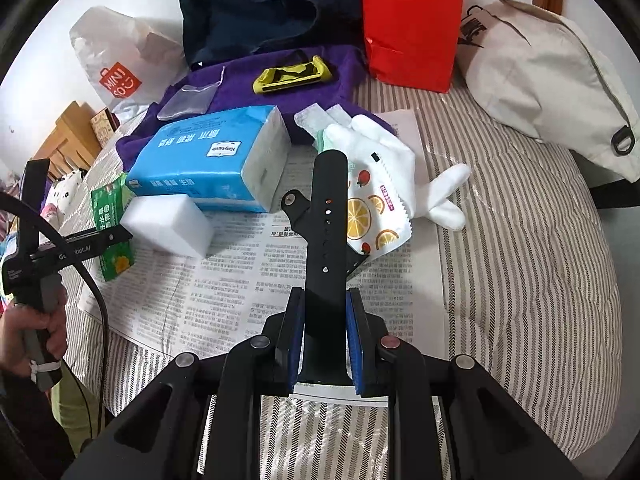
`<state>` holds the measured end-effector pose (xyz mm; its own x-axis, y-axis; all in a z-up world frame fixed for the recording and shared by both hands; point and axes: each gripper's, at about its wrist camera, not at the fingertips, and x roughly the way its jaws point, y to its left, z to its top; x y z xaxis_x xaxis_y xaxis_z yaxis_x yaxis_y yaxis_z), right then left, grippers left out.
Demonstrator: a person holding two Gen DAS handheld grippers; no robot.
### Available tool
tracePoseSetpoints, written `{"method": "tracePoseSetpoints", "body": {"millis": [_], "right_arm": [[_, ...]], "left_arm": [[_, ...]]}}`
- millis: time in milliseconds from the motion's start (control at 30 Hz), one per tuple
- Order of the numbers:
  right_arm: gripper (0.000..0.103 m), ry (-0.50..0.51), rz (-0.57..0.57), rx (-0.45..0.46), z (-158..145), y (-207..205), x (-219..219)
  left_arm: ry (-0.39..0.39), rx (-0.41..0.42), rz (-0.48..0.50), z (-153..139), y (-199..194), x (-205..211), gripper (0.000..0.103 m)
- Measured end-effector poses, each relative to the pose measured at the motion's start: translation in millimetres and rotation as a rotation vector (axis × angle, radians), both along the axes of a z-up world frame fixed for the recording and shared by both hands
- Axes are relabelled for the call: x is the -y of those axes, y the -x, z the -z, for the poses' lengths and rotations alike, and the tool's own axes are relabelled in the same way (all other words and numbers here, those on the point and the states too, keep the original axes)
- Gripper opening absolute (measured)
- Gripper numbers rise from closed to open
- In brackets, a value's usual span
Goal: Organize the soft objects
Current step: 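Grasp and lift the green snack packet with the left gripper, then carry the green packet toward the purple towel while the right gripper carries the black strap there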
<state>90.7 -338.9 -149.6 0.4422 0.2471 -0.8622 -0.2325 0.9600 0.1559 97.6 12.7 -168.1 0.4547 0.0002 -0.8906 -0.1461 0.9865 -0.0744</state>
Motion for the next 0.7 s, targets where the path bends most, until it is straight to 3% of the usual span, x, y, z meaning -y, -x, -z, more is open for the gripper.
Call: {"method": "tracePoseSetpoints", "body": {"millis": [33, 133, 433, 567, 700], "right_arm": [[0.02, -0.003, -0.001, 0.0, 0, 1, 0], [0.02, -0.011, 0.001, 0.005, -1, 3, 2], [0.02, -0.013, -0.012, 0.015, -6, 7, 0], [0.02, -0.013, -0.016, 0.016, -8, 9, -1], [0.02, -0.016, -0.015, 0.017, -8, 11, -1]], "left_arm": [[-0.004, 0.004, -0.01, -1, 0, -3, 0.042], [0.045, 0.011, 0.005, -6, 3, -12, 0.028], [0.144, 0.051, 0.033, -26, 16, -22, 0.024], [0.19, 0.036, 0.059, -26, 19, -21, 0.024], [0.185, -0.011, 0.057, -13, 23, -20, 0.025]]}}
